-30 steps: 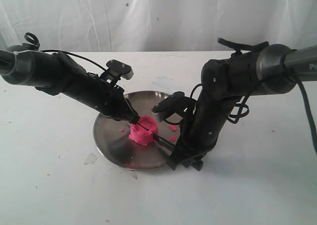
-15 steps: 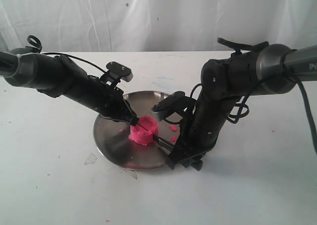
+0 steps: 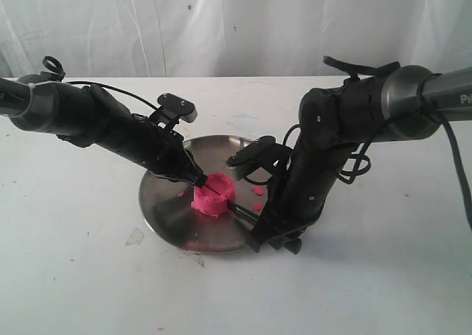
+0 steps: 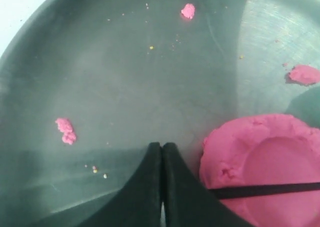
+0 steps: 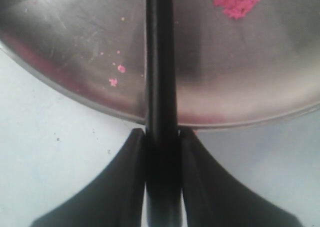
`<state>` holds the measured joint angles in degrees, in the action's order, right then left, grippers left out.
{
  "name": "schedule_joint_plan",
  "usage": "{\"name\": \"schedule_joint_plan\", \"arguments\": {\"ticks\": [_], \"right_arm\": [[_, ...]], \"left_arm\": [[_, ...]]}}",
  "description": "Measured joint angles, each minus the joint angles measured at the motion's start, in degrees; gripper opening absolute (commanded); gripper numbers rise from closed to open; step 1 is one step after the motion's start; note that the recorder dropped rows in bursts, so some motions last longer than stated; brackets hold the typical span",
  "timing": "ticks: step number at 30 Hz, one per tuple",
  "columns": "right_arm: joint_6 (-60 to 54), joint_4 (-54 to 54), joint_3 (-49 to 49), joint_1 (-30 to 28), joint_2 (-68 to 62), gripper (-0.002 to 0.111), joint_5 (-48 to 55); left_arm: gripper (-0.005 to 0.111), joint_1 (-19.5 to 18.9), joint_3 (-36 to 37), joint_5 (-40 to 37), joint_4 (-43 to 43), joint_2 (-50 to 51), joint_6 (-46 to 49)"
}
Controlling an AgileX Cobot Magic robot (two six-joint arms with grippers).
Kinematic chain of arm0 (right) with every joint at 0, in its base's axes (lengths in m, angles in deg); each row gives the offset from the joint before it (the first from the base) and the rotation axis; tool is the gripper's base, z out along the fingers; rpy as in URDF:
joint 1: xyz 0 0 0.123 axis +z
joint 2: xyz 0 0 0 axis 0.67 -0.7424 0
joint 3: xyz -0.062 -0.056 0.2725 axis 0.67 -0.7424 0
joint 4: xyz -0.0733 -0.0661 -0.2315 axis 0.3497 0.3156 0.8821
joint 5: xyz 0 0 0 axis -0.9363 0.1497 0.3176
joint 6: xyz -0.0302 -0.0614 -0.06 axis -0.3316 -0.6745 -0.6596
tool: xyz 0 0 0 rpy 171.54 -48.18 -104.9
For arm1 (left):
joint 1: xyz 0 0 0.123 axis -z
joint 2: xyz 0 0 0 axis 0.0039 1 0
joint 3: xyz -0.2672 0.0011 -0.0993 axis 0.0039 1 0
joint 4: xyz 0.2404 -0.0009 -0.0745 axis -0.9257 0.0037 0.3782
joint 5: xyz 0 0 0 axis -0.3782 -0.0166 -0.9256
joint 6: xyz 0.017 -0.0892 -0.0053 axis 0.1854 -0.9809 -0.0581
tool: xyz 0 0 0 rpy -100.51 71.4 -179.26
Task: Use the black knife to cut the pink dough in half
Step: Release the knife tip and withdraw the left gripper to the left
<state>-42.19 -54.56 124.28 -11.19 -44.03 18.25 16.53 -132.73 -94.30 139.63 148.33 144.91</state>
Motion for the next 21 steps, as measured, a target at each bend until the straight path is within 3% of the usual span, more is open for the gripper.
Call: {"name": "schedule_joint_plan", "arguments": {"ticks": [12, 21], "right_arm": [[0.28, 0.00, 0.00, 0.00, 0.00, 0.000, -0.10], [0.62, 0.00, 0.00, 0.00, 0.00, 0.000, -0.10]], "left_arm": [[0.000, -1.11, 0.27, 0.27, -1.66, -4.00, -0.11], [0.000, -2.67, 0.27, -6.63, -1.76, -8.09, -4.04]]}}
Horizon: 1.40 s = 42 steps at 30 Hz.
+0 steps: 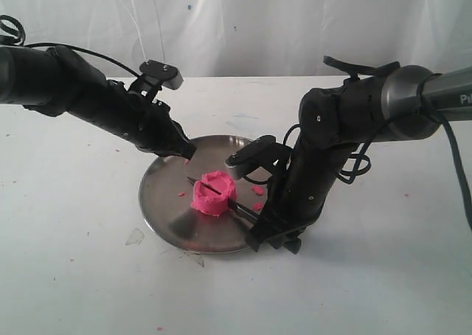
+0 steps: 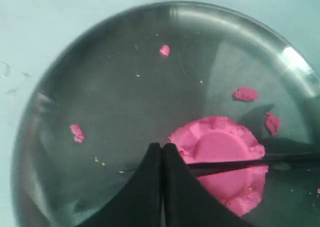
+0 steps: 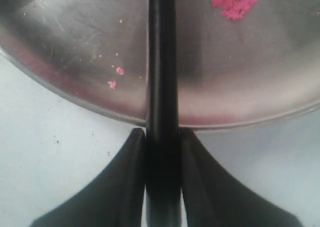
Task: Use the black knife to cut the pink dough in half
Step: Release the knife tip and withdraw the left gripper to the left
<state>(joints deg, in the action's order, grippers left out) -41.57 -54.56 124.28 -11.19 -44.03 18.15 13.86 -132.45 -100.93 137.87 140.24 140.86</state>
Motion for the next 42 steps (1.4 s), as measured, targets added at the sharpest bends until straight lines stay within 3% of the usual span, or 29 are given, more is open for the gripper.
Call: {"name": "schedule_joint_plan", "arguments": {"ticks": [13, 42], "right_arm": [[0.00, 0.00, 0.00, 0.00, 0.00, 0.000, 0.00], [0.00, 0.00, 0.00, 0.00, 0.00, 0.000, 0.11]], "left_arm": [[0.000, 0.11, 0.00, -0.62, -0.11, 6.96, -0.10], [0.000, 0.11, 0.00, 3.02, 2.61, 7.45, -0.10]]}}
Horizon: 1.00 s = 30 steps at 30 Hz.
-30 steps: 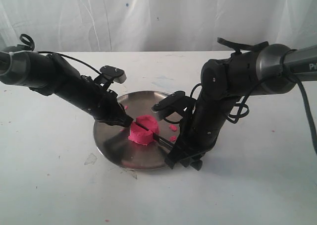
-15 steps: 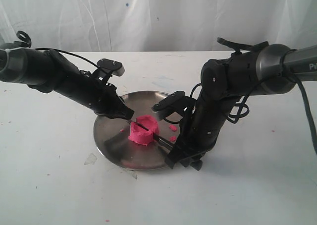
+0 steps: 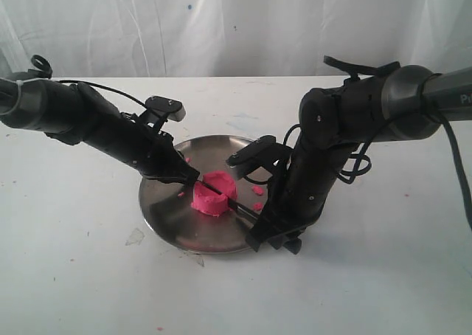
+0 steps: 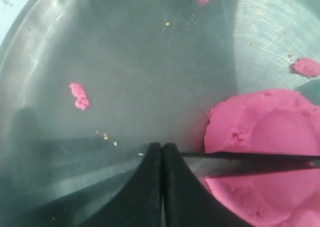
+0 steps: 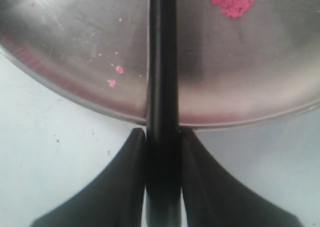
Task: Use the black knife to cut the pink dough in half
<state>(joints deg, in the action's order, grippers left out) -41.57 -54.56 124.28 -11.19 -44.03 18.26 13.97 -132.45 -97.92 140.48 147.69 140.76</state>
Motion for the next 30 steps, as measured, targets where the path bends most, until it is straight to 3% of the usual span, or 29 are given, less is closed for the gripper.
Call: {"name": "schedule_joint_plan", "arguments": {"ticks": [5, 12, 16, 21, 25, 30], "right_arm": [[0.00, 0.00, 0.00, 0.00, 0.00, 0.000, 0.00], [0.00, 0.00, 0.00, 0.00, 0.00, 0.000, 0.00], [0.00, 0.00, 0.00, 0.00, 0.00, 0.000, 0.81], [0.00, 0.00, 0.04, 0.00, 0.00, 0.000, 1.31], [0.00, 0.00, 0.17, 0.00, 0.00, 0.000, 1.44], [0.00, 0.10, 0.17, 0.00, 0.00, 0.000, 1.53]], "left_arm": [[0.000, -0.33, 0.00, 1.36, -2.73, -3.46, 0.00], [0.000, -4.02, 0.00, 0.80, -5.98, -11.48, -2.26], [0.000, -7.59, 0.09, -1.41, -18.34, -15.92, -11.55], [0.000, -13.87, 0.09, -11.32, -36.99, -19.00, -29.62], [0.000, -17.34, 2.76, -16.21, -40.46, -21.54, -36.57], [0.000, -17.46, 9.63, -17.51, -40.46, -28.06, -39.53]]}}
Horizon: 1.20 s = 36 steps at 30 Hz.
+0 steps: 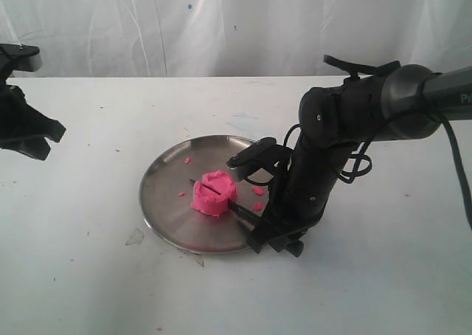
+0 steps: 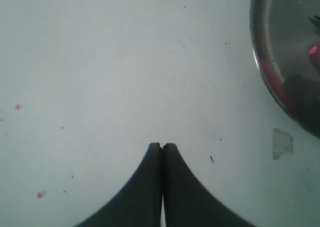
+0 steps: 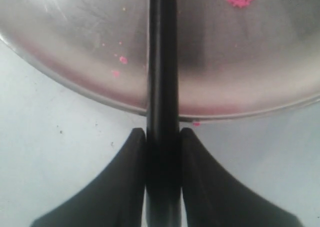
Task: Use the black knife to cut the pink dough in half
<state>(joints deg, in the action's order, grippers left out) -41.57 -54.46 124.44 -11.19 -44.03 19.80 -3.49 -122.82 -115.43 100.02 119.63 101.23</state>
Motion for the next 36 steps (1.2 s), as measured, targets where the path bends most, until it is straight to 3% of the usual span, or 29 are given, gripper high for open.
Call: {"name": "schedule_joint_plan", "arguments": {"ticks": [12, 20, 36], "right_arm": [[0.00, 0.33, 0.09, 0.00, 0.00, 0.000, 0.13], [0.11, 0.33, 0.09, 0.00, 0.00, 0.000, 1.07], [0.11, 0.44, 0.13, 3.21, 0.00, 0.000, 2.18]], "left_arm": [[0.000, 0.00, 16.62, -1.45, -0.54, -19.19, -3.51], [0.000, 0.00, 28.13, 4.78, 0.29, -20.95, -3.62], [0.000, 0.00, 29.21, 10.33, 2.43, -20.95, -3.61]]}}
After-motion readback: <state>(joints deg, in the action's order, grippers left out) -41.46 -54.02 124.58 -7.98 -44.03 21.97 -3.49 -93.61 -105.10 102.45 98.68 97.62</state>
